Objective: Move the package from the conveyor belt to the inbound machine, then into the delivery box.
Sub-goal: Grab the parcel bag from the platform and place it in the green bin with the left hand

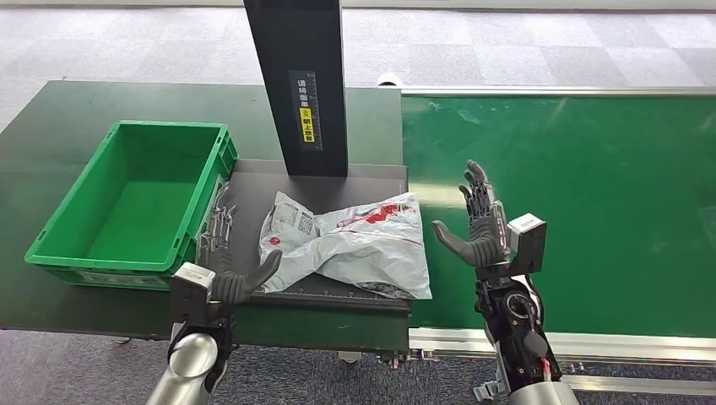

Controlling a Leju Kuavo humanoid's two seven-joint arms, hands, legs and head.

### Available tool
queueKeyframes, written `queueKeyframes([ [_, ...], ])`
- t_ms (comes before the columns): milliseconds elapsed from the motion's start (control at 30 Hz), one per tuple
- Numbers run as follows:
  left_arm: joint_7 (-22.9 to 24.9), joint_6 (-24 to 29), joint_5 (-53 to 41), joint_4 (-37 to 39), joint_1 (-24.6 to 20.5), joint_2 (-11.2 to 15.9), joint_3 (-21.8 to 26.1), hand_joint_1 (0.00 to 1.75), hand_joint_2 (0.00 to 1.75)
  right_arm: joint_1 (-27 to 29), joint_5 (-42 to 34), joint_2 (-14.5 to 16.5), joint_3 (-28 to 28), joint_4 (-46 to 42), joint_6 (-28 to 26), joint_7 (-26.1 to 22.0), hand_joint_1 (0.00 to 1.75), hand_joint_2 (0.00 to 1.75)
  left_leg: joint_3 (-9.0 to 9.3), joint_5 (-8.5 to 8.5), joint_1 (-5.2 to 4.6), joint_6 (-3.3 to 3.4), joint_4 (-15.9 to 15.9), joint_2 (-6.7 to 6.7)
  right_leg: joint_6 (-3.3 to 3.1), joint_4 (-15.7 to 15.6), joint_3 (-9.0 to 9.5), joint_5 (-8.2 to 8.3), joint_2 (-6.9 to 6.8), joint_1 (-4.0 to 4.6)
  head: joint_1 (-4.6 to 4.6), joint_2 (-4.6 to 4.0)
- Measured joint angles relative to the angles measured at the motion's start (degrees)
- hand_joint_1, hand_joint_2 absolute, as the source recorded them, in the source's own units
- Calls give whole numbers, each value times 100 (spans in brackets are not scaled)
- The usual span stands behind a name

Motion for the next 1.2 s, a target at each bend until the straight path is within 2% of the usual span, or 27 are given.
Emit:
queueKeyframes([
  [100,307,22,-508,180,-186,-7,-159,0,175,486,10,-101,-79,-486,-85,138,0,175,-1,-1,0,0,0,-4,0,-1,-1,-1,-2,0,0,0],
  [233,870,-365,-905,479,-484,-56,-412,0,175,1032,-213,-159,-210,-886,138,163,0,175,-3,-1,0,0,-1,-1,0,-1,-1,-1,0,0,-1,1],
  [433,1917,-565,-2427,1046,-1093,-80,-949,0,175,1414,-374,-159,-379,-1071,351,229,0,175,-1,0,0,0,0,0,0,-1,2,0,0,0,-1,0],
  [500,2138,-646,-2923,1281,-1295,-79,-1132,0,175,1487,-345,-155,-429,-1117,343,281,0,175,-1,0,0,0,0,0,0,0,2,1,0,0,-2,0],
  [633,2429,-888,-3748,1805,-1590,-75,-1466,0,175,1651,-288,-151,-575,-1258,299,336,0,175,-1,-1,0,0,0,0,0,0,1,1,0,0,-1,0],
  [867,2708,-1148,-4588,2498,-1690,-75,-1721,0,175,1935,-193,-75,-811,-1548,364,416,0,175,-3,-3,0,0,-2,2,0,0,0,-1,2,0,-2,0],
  [900,2739,-1170,-4666,2565,-1692,-73,-1729,34,175,1958,-180,-56,-824,-1576,380,430,0,175,-2,-3,0,0,-2,2,0,0,1,-1,2,0,-2,0],
  [1000,2763,-1179,-4780,2694,-1700,-68,-1731,162,175,2001,-158,-7,-855,-1630,400,448,0,175,3,-2,0,0,-2,2,0,0,8,-1,1,0,-2,0],
  [1033,2780,-1169,-4815,2721,-1702,-67,-1729,172,175,2006,-150,9,-867,-1640,407,449,0,175,5,-2,0,0,-2,2,0,0,11,-1,1,0,-1,0],
  [1067,2802,-1150,-4857,2740,-1702,-65,-1723,175,175,2007,-142,23,-876,-1647,416,450,0,175,7,-2,0,0,-2,1,0,0,13,-1,1,0,-1,0],
  [1133,2845,-995,-4971,2752,-1691,-57,-1693,175,175,2006,-119,51,-886,-1650,436,454,0,175,10,-2,0,0,-2,1,0,0,18,0,1,0,0,0],
  [1200,2813,-532,-5074,2705,-1622,-53,-1606,175,175,2012,-91,86,-896,-1662,442,467,0,175,13,-2,0,0,-2,5,0,0,18,0,5,0,1,0],
])
